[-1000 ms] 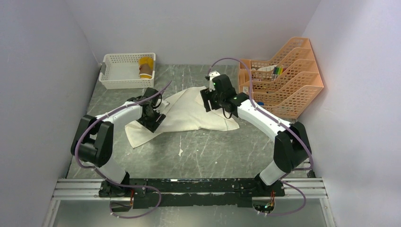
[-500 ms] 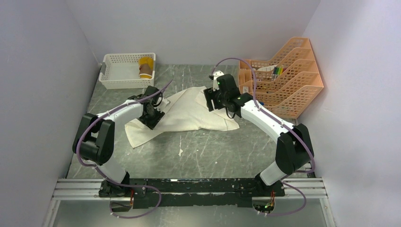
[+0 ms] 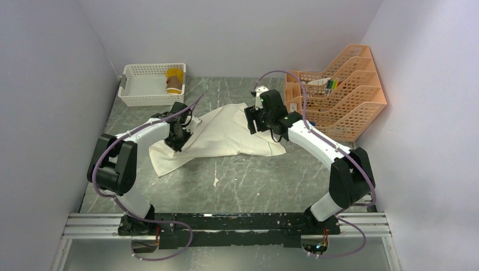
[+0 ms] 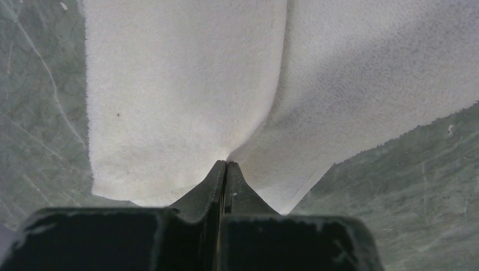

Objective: Roll the towels
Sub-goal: Flatten out the towel at the center of the board.

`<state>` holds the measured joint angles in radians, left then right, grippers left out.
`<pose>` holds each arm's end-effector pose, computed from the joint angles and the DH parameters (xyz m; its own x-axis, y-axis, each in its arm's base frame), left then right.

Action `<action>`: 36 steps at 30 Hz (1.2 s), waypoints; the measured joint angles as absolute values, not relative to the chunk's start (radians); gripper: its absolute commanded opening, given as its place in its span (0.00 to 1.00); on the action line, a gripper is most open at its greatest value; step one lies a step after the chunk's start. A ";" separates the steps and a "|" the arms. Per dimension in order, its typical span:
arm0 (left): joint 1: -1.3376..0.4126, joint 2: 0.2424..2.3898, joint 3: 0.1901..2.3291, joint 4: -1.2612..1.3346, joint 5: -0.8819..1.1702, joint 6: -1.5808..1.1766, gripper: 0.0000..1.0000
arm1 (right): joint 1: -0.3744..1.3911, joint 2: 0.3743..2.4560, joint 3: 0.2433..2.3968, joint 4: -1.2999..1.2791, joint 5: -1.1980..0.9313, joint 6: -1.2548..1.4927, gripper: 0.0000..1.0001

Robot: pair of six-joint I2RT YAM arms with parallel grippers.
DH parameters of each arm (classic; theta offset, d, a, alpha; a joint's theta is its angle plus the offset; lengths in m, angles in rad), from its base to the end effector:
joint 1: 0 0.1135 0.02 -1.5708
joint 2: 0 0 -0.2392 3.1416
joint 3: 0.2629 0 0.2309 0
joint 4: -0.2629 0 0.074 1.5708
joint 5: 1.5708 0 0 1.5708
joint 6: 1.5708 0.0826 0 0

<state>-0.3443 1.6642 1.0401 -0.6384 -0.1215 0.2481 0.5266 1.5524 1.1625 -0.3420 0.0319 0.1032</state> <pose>0.2911 -0.0937 0.1214 -0.7957 0.5443 -0.2658 0.5115 0.8388 0.1865 0.3135 0.1792 0.2188 -0.6243 -0.2438 -0.7421 -0.4197 0.9060 0.0554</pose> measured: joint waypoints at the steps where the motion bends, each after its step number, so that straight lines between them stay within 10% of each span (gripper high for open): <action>1: -0.342 1.666 1.040 -0.639 -0.115 0.249 0.07 | 0.525 1.552 1.162 -0.342 0.031 0.103 0.67; 36: -0.160 1.672 1.120 -0.680 0.103 0.105 0.07 | 0.634 2.328 1.837 -0.343 0.203 -0.110 0.51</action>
<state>-0.1596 1.6722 1.1198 -0.6804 0.1028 0.1047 0.6342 2.3280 1.8366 -0.3431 0.2031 -0.1101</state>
